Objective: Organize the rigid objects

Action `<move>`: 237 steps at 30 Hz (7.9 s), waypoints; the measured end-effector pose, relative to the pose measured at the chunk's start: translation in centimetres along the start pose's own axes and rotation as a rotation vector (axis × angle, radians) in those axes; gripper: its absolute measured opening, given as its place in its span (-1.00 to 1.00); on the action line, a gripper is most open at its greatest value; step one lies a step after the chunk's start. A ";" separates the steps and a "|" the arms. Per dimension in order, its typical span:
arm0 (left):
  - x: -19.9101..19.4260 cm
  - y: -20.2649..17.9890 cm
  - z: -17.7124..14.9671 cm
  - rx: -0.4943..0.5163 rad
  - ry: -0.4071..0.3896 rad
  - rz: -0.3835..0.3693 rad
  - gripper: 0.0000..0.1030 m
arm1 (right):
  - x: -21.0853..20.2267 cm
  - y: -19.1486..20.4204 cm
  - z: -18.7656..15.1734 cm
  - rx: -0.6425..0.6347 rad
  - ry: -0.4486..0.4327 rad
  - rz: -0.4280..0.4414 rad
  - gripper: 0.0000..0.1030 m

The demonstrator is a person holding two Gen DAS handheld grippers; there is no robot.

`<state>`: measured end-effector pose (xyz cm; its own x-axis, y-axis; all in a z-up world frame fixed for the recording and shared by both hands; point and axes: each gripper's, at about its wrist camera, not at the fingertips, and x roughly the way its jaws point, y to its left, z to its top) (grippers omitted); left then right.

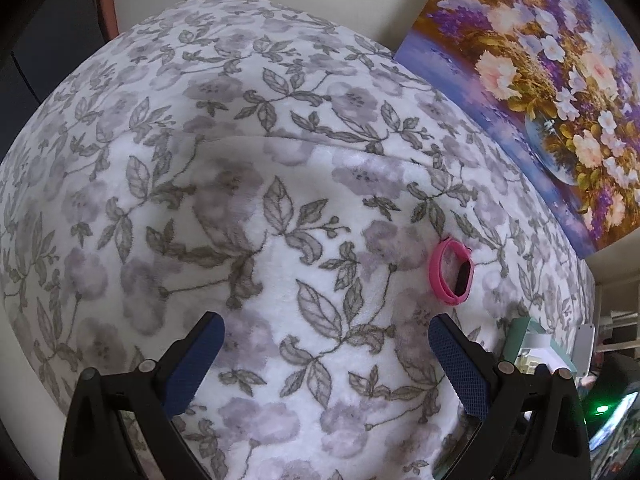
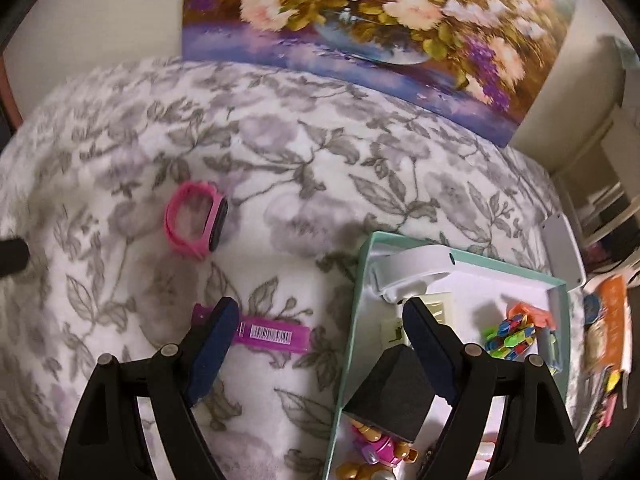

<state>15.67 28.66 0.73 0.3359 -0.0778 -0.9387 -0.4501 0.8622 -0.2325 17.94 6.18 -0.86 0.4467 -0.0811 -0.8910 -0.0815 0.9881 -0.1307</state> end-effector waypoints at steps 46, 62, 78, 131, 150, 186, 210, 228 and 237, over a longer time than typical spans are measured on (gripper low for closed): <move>3.8 -1.1 1.0 -0.007 0.065 -0.022 1.00 | 5.2 3.4 -0.8 0.123 0.194 0.164 0.63; 5.7 -4.3 1.6 0.052 0.039 -0.020 1.00 | 3.0 -0.2 0.9 0.195 0.104 0.174 0.58; 8.1 -7.2 2.0 0.113 -0.032 -0.053 1.00 | 1.8 -3.3 3.0 0.218 -0.001 0.140 0.58; -3.8 -16.4 -9.0 0.502 -0.162 -0.163 0.02 | -7.6 -16.9 -6.4 0.494 0.002 -0.049 0.58; -2.0 -22.0 -16.8 0.698 -0.082 -0.152 0.02 | -5.9 -21.5 -10.2 0.566 0.073 -0.080 0.59; 0.6 -24.7 -19.8 0.792 -0.040 -0.083 0.09 | -2.3 -23.2 -12.3 0.592 0.174 -0.041 0.59; -0.5 -19.7 -15.3 0.592 -0.039 -0.082 1.00 | -3.4 -21.5 -12.1 0.570 0.140 -0.040 0.67; -1.9 -11.9 -13.0 0.408 -0.054 -0.012 1.00 | -6.0 -14.1 -12.3 0.405 0.105 0.009 0.70; -3.0 -10.3 -14.2 0.438 -0.074 0.018 1.00 | -7.1 -12.8 -13.4 0.379 0.104 0.007 0.70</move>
<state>7.52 12.88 2.35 0.3967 -0.0383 -0.9171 -0.0692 0.9950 -0.0715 3.89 -7.61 1.35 0.3536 -0.0673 -0.9330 0.2591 0.9654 0.0285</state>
